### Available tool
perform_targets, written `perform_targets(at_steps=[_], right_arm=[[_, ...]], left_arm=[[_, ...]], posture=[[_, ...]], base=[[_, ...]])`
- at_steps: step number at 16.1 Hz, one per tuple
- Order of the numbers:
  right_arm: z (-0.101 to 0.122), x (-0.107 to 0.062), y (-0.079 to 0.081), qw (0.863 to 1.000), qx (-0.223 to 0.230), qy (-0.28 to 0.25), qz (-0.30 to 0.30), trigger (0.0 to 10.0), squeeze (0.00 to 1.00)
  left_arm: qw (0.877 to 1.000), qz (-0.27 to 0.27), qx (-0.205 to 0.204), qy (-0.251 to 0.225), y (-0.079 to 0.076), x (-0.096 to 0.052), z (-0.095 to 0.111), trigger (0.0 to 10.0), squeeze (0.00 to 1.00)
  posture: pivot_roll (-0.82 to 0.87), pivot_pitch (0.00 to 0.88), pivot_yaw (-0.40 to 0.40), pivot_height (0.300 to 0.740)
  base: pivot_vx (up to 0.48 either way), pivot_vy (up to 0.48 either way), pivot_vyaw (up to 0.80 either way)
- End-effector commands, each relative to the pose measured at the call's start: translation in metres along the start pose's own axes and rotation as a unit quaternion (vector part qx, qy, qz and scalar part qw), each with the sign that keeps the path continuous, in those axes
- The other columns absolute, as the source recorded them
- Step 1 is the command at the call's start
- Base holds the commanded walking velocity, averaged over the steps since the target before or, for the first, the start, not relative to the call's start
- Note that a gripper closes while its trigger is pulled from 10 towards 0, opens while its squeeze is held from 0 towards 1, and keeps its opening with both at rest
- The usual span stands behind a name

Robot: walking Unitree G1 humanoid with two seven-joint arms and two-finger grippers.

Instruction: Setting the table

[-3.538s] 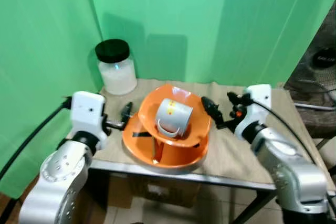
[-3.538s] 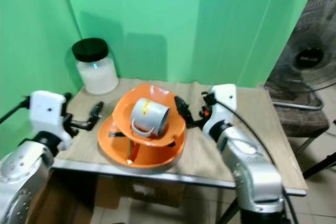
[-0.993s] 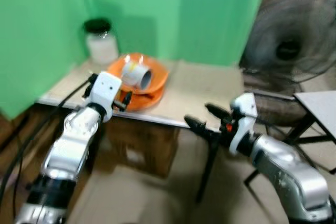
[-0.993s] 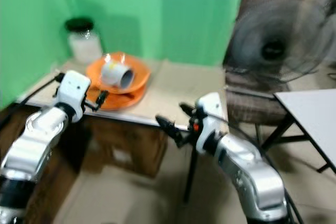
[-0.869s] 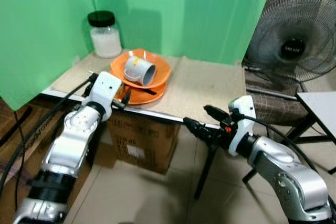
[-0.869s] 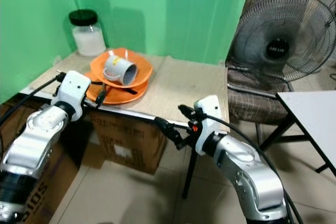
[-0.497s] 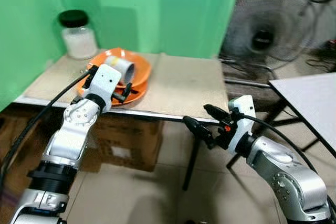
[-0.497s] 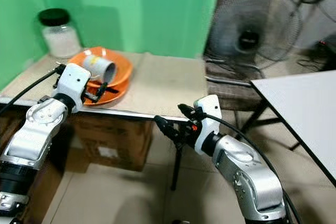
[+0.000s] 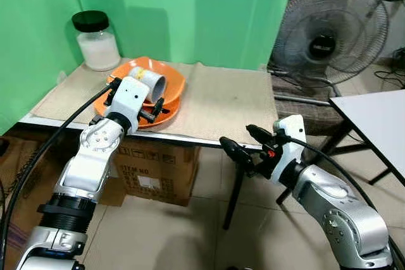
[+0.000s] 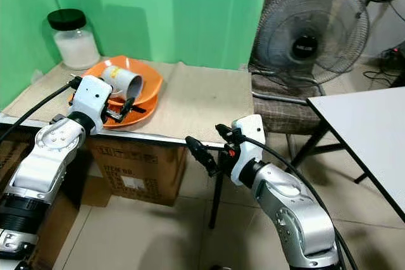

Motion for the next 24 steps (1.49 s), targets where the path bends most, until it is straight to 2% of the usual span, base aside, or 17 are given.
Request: perform_targets(at_steps=[1, 10, 11, 13, 15, 16, 17, 21, 24], right_arm=[[0.007, -0.001, 0.0, 1.0, -0.012, -0.014, -0.006, 10.0, 0.0], [0.008, 0.0, -0.001, 1.0, -0.01, -0.018, -0.013, 10.0, 0.0], [0.009, 0.0, -0.002, 1.0, -0.01, -0.02, -0.014, 10.0, 0.0], [0.012, 0.001, -0.002, 1.0, -0.01, -0.024, -0.016, 10.0, 0.0], [0.015, 0.003, -0.002, 0.999, -0.013, -0.026, -0.014, 10.0, 0.0], [0.018, 0.003, -0.002, 0.999, -0.016, -0.027, -0.01, 10.0, 0.0], [0.019, 0.002, -0.001, 0.999, -0.018, -0.025, -0.007, 10.0, 0.0], [0.02, -0.002, 0.002, 1.0, -0.016, -0.022, -0.008, 10.0, 0.0], [0.018, -0.005, 0.007, 1.0, -0.016, -0.013, 0.005, 10.0, 0.0]], left_arm=[[1.0, 0.008, 0.002, -0.006, 0.005, 0.001, 0.004, 10.0, 0.0], [1.0, 0.01, 0.006, -0.007, 0.011, 0.003, 0.006, 10.0, 0.0], [1.0, 0.008, 0.007, -0.008, 0.012, 0.005, 0.007, 10.0, 1.0], [1.0, 0.005, 0.017, -0.01, 0.017, 0.011, 0.011, 10.0, 1.0], [0.999, 0.012, 0.036, -0.008, 0.025, 0.024, 0.016, 10.0, 1.0], [0.999, 0.011, 0.037, -0.004, 0.028, 0.032, 0.019, 10.0, 0.16], [0.999, 0.005, 0.038, 0.001, 0.027, 0.04, 0.021, 10.0, 0.0], [0.998, -0.056, 0.033, 0.02, 0.006, 0.056, 0.019, 10.0, 0.0], [0.997, -0.059, 0.029, 0.034, 0.004, 0.06, 0.012, 10.0, 0.0]], posture=[[-0.05, 0.0, -0.028, 0.74], [-0.05, 0.0, -0.022, 0.74], [-0.06, 0.0, -0.02, 0.74], [-0.07, 0.0, -0.021, 0.74], [-0.08, 0.007, -0.025, 0.74], [-0.1, 0.024, -0.031, 0.74], [-0.11, 0.046, -0.034, 0.74], [-0.14, 0.083, -0.029, 0.74], [-0.15, 0.096, -0.027, 0.74]], base=[[0.0, 0.0, 0.0], [0.0, 0.0, 0.0], [0.0, 0.0, 0.0], [0.0, 0.0, 0.0], [0.0, 0.0, 0.0], [0.0, 0.0, 0.0], [0.0, 0.0, 0.0], [0.0, 0.0, 0.0], [0.0, 0.0, 0.0]])
Point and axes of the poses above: a point about 5 cm out from each wrist's last joint towards the gripper, its own x axis pointing out of the wrist towards the gripper, its own z axis along the axis of the wrist's last joint, y = z × x, the point moved 2 cm from there along x, pointing out of the wrist towards the gripper, and after that the axes turned 8 degrees about -x, right-handed, at the moved point
